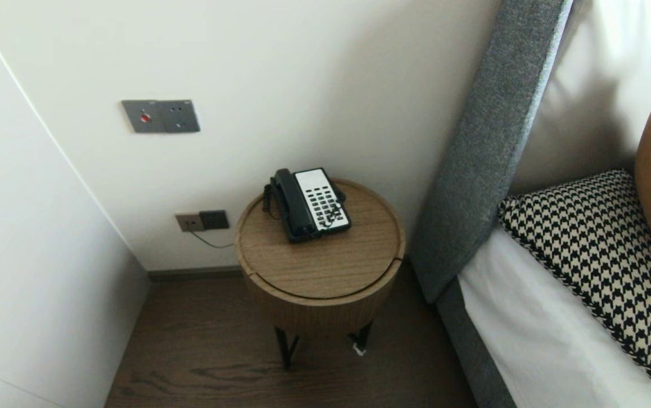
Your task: Open the nightstand drawer
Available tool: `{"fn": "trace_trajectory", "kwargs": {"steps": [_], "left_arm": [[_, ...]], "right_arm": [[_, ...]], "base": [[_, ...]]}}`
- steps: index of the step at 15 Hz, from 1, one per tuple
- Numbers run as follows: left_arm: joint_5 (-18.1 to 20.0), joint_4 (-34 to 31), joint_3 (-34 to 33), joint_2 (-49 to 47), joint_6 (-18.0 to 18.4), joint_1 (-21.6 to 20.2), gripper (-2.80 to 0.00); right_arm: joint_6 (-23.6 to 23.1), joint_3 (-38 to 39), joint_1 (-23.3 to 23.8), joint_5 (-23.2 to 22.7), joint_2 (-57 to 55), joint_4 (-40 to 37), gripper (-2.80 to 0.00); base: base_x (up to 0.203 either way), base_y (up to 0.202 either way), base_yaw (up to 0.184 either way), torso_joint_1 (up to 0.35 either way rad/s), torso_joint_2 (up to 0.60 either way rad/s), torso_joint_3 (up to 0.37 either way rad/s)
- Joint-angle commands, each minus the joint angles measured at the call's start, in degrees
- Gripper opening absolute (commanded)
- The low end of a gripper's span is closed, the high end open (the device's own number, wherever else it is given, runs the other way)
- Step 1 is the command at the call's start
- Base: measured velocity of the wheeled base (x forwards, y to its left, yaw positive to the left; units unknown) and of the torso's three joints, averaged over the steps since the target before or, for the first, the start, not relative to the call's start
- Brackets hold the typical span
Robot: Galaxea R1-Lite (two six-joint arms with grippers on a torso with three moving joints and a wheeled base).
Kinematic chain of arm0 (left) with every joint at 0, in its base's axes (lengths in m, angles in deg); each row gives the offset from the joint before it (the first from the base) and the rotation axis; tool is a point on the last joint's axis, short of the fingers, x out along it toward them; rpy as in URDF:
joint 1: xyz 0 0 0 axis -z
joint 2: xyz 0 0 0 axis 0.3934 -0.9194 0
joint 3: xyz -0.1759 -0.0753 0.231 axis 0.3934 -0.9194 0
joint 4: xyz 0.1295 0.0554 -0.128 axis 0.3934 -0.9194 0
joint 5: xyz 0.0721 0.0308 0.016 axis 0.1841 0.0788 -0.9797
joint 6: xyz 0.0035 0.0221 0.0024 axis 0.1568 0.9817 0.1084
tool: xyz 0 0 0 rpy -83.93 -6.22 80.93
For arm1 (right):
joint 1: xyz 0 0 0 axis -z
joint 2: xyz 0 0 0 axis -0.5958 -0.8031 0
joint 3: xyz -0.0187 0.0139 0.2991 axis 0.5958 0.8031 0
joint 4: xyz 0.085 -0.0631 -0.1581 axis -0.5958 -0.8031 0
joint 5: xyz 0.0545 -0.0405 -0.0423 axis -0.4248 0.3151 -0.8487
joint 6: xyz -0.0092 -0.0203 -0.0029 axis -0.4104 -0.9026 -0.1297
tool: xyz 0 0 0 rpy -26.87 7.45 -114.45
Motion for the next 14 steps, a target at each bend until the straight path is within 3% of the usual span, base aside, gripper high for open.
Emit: {"fn": "trace_trajectory", "kwargs": {"steps": [1,14], "left_arm": [[-0.02,-0.04,0.00,0.00,-0.03,-0.05,-2.80],[-0.02,-0.16,0.08,0.00,-0.02,0.01,-2.80]], "right_arm": [[-0.07,0.00,0.01,-0.02,-0.09,0.01,-2.80],[0.00,0.00,0.02,-0.02,-0.09,0.01,-2.80]], "base": [[0.000,0.000,0.000,0.000,0.00,0.000],[0.000,0.000,0.000,0.000,0.00,0.000]]}}
